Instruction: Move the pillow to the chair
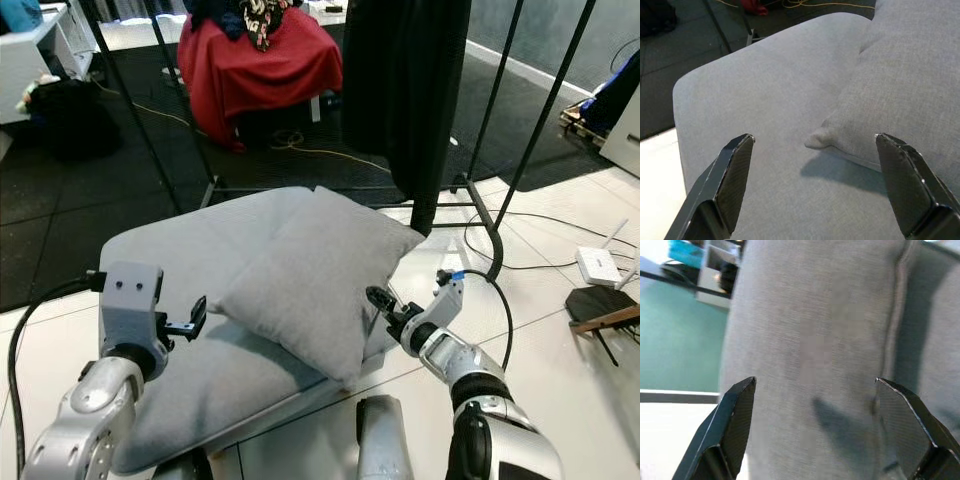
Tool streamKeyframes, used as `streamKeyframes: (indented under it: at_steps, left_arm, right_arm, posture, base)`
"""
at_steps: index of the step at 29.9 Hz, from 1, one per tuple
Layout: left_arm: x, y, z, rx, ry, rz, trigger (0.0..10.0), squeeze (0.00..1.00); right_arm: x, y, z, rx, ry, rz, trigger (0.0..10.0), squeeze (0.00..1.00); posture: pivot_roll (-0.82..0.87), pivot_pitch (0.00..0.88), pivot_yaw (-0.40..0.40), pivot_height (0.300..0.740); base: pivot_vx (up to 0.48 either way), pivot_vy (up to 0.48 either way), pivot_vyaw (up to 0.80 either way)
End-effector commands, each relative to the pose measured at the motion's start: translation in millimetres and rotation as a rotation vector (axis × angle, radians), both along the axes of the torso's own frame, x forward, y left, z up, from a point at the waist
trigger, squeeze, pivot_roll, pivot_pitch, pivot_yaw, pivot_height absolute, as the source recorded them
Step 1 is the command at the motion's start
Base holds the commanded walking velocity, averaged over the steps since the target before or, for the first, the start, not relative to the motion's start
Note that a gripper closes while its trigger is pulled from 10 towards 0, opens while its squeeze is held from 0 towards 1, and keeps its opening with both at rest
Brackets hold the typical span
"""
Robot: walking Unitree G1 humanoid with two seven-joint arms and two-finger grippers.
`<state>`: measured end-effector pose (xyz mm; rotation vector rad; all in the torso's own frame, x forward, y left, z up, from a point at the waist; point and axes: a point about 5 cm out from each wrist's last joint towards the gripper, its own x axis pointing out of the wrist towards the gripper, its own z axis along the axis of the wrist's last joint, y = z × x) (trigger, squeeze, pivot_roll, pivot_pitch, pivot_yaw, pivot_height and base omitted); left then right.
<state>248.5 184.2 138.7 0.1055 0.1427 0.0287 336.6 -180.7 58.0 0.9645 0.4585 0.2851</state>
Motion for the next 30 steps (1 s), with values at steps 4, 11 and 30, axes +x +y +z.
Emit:
streamKeyframes:
  at_steps: [4,11,30]
  left_arm:
    - [-8.0,8.9,1,0.044,0.028,0.007,10.0,0.0]
    - [-33.1,22.1,5,0.094,0.073,0.013,10.0,0.0]
    - [-55.0,28.4,31,0.128,0.092,0.002,10.0,0.0]
  right_arm:
    - [-3.3,11.4,-6,0.072,0.018,0.014,10.0,1.0]
    - [-16.3,13.0,-28,0.078,0.109,-0.06,10.0,1.0]
    - [-28.7,-10.3,-41,0.093,0.18,-0.207,10.0,1.0]
  posture:
    - [-0.03,0.155,0.027,0.465]
    - [0.04,0.213,0.054,0.465]
    - [0.08,0.323,0.092,0.465]
  base:
    - [0.0,0.0,0.0]
    - [0.0,0.0,0.0]
    - [0.0,0.0,0.0]
